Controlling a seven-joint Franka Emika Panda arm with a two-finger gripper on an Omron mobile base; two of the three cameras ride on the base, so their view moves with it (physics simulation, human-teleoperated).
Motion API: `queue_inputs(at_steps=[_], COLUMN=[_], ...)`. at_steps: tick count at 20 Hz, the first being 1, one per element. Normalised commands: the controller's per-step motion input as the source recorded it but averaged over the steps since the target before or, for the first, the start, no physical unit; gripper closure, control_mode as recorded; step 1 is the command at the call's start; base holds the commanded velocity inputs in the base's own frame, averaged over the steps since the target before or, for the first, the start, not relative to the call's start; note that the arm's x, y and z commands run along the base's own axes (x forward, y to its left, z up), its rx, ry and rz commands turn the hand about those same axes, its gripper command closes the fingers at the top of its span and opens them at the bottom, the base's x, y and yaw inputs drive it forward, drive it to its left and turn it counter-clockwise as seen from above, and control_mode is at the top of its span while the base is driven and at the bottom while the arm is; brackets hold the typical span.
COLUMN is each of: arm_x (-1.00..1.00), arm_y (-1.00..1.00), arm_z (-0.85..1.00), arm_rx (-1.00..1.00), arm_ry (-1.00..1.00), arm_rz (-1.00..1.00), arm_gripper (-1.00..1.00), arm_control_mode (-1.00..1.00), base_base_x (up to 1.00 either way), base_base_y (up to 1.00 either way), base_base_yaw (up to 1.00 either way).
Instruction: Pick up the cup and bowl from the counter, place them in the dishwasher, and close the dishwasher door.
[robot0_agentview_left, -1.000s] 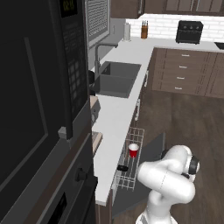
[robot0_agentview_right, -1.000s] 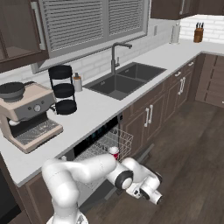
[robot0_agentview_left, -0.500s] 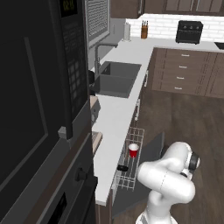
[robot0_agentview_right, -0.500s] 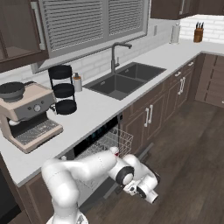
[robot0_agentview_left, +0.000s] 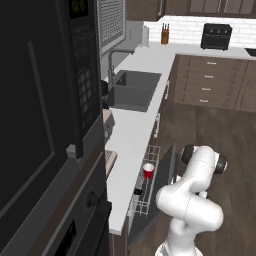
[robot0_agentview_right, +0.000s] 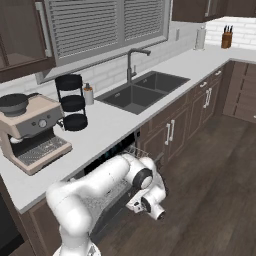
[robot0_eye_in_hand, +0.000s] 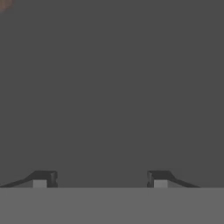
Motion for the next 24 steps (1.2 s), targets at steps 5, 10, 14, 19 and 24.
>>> queue_inputs(at_steps=[5, 10, 14, 19, 24], arm_x=[0.41, 0.42, 0.36, 0.35, 0.57], arm_y=[1.00, 0.95, 0.84, 0.74, 0.82], arm_z=[0.58, 0.36, 0.13, 0.00, -0.07], arm_rx=[0.17, 0.17, 0.18, 0.21, 0.19], arm_ry=[0.01, 0.00, 0.01, 0.03, 0.04], arm_rz=[0.00, 0.00, 0.00, 0.00, 0.00], arm_gripper=[-1.00, -1.00, -1.00, -1.00, -1.00], arm_control_mode=[-1.00, -1.00, -1.00, -1.00, -1.00], base_base_x=[0.00, 0.00, 0.00, 0.00, 0.00], base_base_y=[0.00, 0.00, 0.00, 0.00, 0.00], base_base_yaw=[0.00, 0.00, 0.00, 0.00, 0.00])
